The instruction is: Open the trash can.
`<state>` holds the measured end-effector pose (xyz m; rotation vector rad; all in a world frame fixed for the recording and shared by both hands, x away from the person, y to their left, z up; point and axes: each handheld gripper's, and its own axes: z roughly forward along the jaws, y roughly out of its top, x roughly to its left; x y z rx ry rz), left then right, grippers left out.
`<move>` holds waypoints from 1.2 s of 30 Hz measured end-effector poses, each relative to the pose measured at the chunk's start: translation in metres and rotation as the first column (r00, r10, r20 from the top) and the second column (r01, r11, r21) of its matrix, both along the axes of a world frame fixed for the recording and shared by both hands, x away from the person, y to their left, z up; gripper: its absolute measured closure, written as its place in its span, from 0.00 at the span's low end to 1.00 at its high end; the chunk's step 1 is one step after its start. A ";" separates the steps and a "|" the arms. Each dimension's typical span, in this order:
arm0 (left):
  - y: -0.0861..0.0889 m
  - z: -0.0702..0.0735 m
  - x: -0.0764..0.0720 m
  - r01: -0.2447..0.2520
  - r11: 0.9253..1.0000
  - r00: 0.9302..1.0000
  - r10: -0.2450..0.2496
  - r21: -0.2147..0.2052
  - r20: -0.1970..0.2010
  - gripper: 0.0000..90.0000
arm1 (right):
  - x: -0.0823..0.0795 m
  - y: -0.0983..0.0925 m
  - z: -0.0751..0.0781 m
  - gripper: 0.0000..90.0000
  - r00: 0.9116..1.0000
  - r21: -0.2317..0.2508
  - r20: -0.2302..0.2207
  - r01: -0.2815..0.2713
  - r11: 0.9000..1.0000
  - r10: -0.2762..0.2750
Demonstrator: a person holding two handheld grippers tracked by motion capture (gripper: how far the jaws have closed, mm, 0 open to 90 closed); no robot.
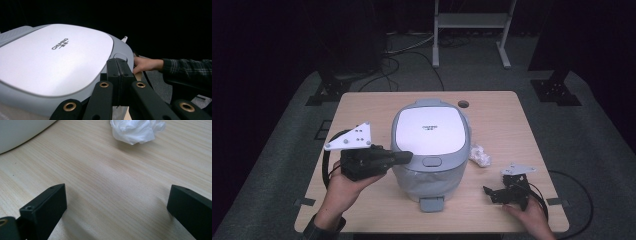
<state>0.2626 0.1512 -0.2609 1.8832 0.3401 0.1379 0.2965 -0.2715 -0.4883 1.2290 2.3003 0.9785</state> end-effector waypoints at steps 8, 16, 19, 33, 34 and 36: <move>-0.015 -0.001 0.003 0.022 1.000 1.000 -0.022 0.017 -0.005 1.00 | 0.000 0.000 0.000 0.02 1.000 0.000 0.000 0.000 1.000 0.000; -0.029 -0.004 0.008 0.036 0.999 0.999 -0.035 0.022 -0.015 1.00 | 0.000 0.000 0.000 0.02 1.000 0.000 0.000 0.000 1.000 0.000; -0.032 -0.005 0.009 0.041 0.999 0.999 -0.041 0.024 -0.019 1.00 | 0.000 0.000 0.000 0.02 1.000 0.000 0.000 0.000 1.000 0.000; -0.039 -0.006 0.010 0.045 0.998 0.999 -0.043 0.054 -0.032 1.00 | 0.000 0.000 0.000 0.02 1.000 0.000 0.000 0.000 1.000 0.000; -0.039 -0.006 0.010 0.045 0.998 0.999 -0.043 0.055 -0.033 1.00 | 0.000 0.000 0.000 0.02 1.000 0.000 0.000 0.000 1.000 0.000; -0.039 -0.006 0.010 0.045 0.998 0.998 -0.043 0.054 -0.035 1.00 | 0.000 0.000 0.000 0.02 1.000 0.000 0.000 0.000 1.000 0.000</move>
